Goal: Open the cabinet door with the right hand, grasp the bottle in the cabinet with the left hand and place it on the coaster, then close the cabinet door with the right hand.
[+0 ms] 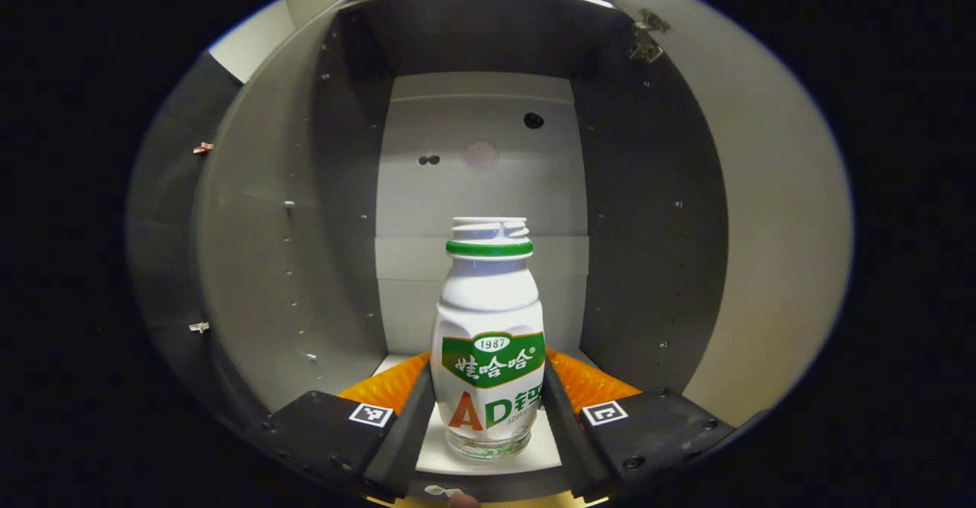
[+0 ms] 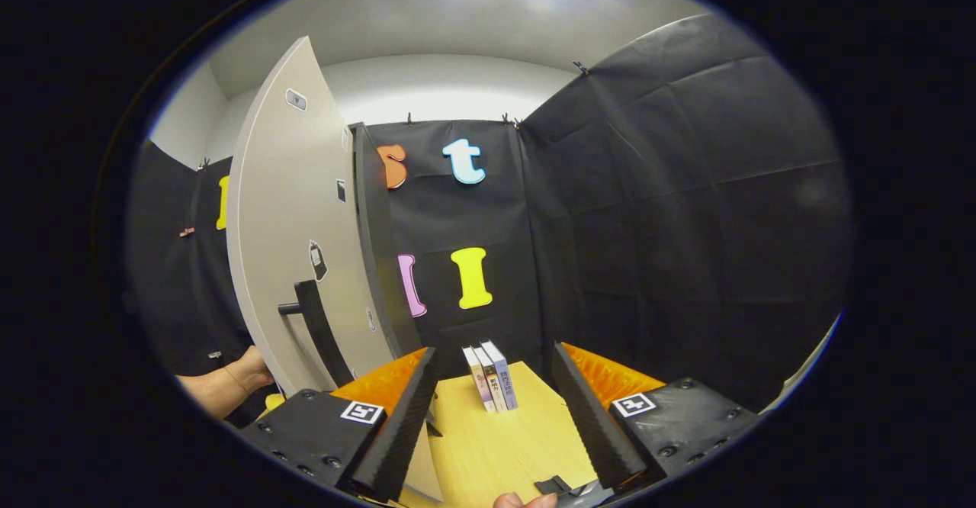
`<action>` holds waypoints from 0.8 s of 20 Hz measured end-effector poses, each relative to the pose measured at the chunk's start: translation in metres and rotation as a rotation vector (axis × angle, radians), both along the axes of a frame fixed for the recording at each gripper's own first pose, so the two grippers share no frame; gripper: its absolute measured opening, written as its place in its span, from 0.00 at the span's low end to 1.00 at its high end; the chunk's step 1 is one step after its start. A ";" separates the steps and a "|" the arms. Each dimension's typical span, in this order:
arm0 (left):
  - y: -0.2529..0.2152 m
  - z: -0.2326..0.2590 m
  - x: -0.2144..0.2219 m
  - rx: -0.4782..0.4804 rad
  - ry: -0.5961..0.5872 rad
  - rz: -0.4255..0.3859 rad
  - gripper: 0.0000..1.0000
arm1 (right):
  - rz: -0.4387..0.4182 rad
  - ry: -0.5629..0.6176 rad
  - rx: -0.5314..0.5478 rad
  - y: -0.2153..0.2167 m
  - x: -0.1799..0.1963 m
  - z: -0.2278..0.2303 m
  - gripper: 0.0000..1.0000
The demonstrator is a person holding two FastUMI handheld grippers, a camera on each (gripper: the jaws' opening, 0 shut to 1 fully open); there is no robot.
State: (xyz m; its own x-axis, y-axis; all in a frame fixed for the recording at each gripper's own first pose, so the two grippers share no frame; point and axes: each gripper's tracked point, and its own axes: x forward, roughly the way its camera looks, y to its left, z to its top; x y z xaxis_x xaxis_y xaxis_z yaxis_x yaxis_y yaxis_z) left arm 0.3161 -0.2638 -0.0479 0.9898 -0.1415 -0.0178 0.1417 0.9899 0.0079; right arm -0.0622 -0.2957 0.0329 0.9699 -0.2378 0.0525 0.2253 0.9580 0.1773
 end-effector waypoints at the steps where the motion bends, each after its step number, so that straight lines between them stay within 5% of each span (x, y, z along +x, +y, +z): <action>1: 0.000 -0.001 -0.001 0.000 -0.001 0.006 0.75 | -0.008 -0.019 -0.020 -0.001 0.003 0.004 0.93; 16: -0.003 -0.014 0.007 -0.026 -0.014 0.048 0.75 | 0.021 0.037 -0.193 0.023 0.013 -0.006 0.94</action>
